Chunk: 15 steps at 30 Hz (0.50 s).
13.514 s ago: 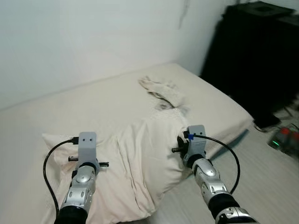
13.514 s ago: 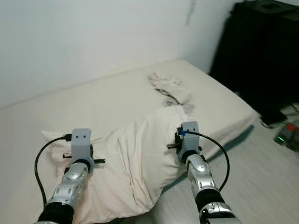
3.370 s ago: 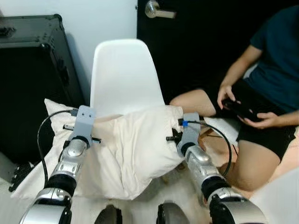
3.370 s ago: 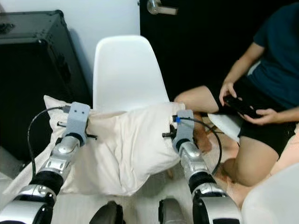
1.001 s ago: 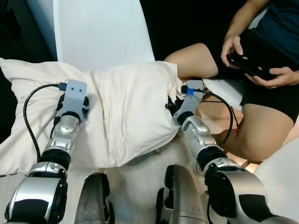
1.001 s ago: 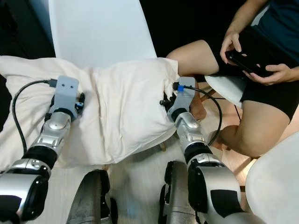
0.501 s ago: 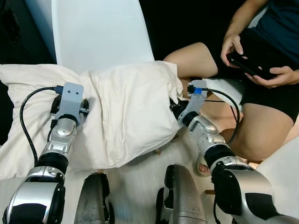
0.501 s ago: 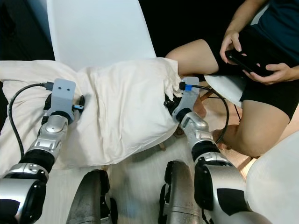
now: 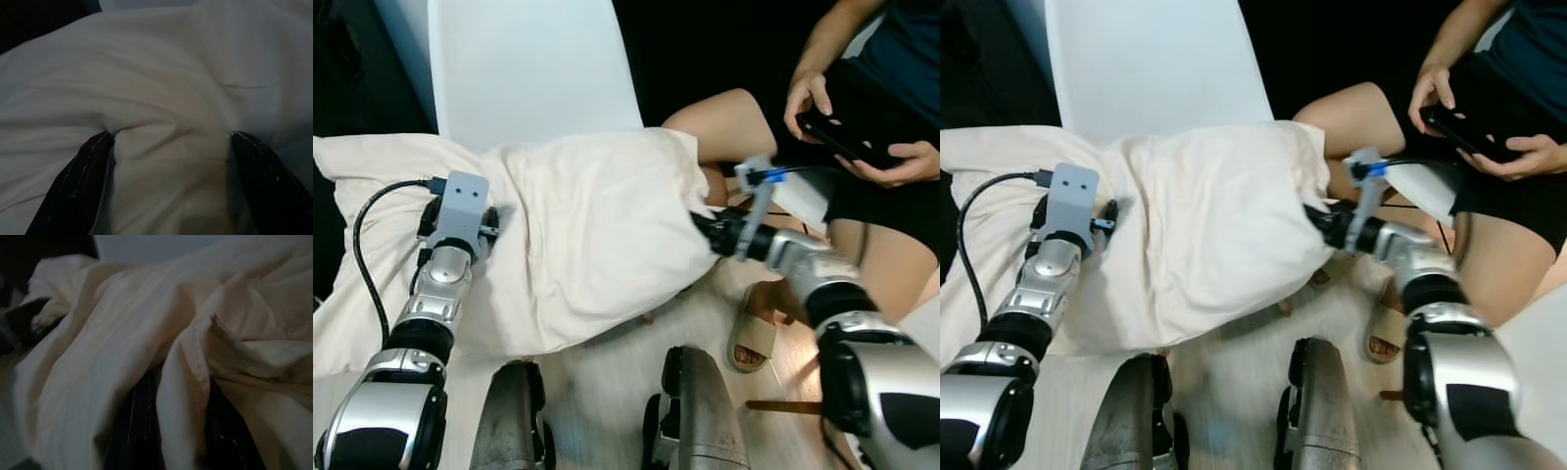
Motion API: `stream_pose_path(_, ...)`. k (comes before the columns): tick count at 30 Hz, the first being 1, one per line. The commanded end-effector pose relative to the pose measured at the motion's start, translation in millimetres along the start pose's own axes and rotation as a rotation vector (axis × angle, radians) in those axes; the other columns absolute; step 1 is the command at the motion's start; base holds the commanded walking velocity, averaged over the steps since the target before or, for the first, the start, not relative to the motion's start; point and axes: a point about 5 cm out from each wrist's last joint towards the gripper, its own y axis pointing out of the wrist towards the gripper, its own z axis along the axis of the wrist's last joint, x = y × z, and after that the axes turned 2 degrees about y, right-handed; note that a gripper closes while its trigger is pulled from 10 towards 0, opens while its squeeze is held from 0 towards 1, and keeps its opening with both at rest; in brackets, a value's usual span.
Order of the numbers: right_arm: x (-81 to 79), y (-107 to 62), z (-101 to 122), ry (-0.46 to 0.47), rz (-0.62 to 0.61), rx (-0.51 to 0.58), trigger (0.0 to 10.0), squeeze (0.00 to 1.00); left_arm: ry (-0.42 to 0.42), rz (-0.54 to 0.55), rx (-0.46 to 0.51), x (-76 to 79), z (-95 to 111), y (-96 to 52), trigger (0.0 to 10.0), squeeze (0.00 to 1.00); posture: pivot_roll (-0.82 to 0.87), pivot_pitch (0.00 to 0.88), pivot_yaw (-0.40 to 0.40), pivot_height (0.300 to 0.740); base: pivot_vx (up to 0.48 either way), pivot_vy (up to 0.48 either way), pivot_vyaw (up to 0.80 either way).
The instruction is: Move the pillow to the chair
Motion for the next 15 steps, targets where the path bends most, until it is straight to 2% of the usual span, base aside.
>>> stream_pose_path(1, 13.5, -11.7, 18, -0.001, -0.144, 0.093, 10.0, 0.0, 0.027, -0.031, -0.056, 2.7, -14, -5.2, 10.0, 1.0, 0.0, 0.331, -0.079, 0.579, 0.0, 0.0, 0.0)
stream_pose_path(3, 17.2, -14.9, 23, 0.006, -0.192, 0.12, 10.0, 0.0, 0.027, -0.032, -0.058, 2.8, -14, -5.3, 10.0, 1.0, 0.01, 0.332, -0.079, 0.579, 0.0, 0.0, 0.0)
stream_pose_path(6, 32.8, -26.6, 34, -0.007, -0.449, 0.177, 10.0, 0.0, 0.031, -0.035, -0.061, 2.5, -15, -5.7, 10.0, 1.0, 0.0, 0.326, -0.075, 0.579, 0.0, 0.0, 0.0)
stream_pose_path(8, 38.5, -31.5, 36, -0.043, -0.567, 0.176, 10.0, 0.0, 0.033, -0.036, -0.064, 2.3, -16, -5.8, 10.0, 1.0, 0.0, 0.327, -0.072, 0.579, 0.0, 0.0, 0.0)
stream_pose_path(12, 38.1, -30.8, 38, -0.123, -0.592, 0.165, 10.0, 0.0, 0.036, -0.039, -0.065, 2.8, -15, -5.7, 10.0, 1.0, 0.01, 0.326, -0.072, 0.579, 0.0, 0.0, 0.0)
stream_pose_path(13, 40.7, -32.2, 38, -0.078, -0.64, 0.171, 10.0, 0.0, 0.038, -0.039, -0.064, 2.5, -14, -5.2, 10.0, 1.0, 0.01, 0.322, -0.069, 0.579, 0.0, 0.0, 0.0)
stream_pose_path(14, 40.7, -32.2, 38, -0.078, -0.64, 0.171, 10.0, 0.0, 0.038, -0.039, -0.064, 2.5, -14, -5.2, 10.0, 1.0, 0.01, 0.322, -0.069, 0.579, 0.0, 0.0, 0.0)
stream_pose_path(15, 38.9, -30.1, 38, -0.01, -0.595, 0.201, 10.0, 0.0, 0.039, -0.039, -0.064, 2.2, -14, -4.9, 10.0, 1.0, 0.01, 0.322, -0.07, 0.579, 0.0, 0.0, 0.0)
